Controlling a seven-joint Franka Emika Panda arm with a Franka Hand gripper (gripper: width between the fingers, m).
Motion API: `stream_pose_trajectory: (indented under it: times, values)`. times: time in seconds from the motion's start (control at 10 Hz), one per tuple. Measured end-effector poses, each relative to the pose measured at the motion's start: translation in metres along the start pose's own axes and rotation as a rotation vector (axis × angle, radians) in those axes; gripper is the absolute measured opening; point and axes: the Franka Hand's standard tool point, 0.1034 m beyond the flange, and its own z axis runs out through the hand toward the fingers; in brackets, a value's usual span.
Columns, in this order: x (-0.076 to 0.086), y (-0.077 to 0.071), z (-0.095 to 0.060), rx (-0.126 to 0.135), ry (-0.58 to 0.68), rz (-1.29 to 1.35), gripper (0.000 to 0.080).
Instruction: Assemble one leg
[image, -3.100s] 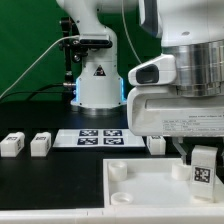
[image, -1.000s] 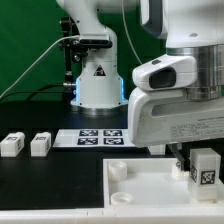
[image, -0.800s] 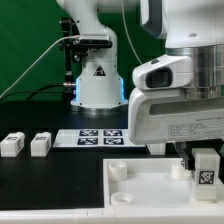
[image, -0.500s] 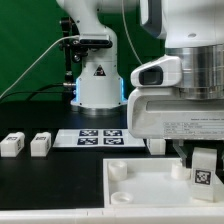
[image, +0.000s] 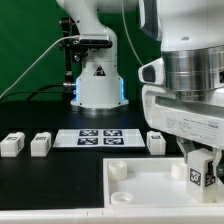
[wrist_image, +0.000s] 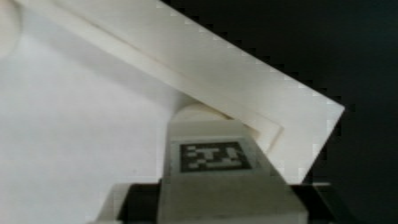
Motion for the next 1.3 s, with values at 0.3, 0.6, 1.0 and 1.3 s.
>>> stream_pose_trajectory:
  times: [0.3,0.6,1.0,1.3]
  values:
    - [-0.0066,-0.0013,0.0019,0.003,-0.013,0.275,0.0295]
    - [-0.0074,-0.0012,0.0022,0.003,-0.014,0.213,0.0505]
    - [-0.0047,-0.001,0.0004,0.002,-0.008,-0.43,0.0643]
    - [-0.0031,-0.0003,0.001,0.0,-0.005,-0.734,0.0649]
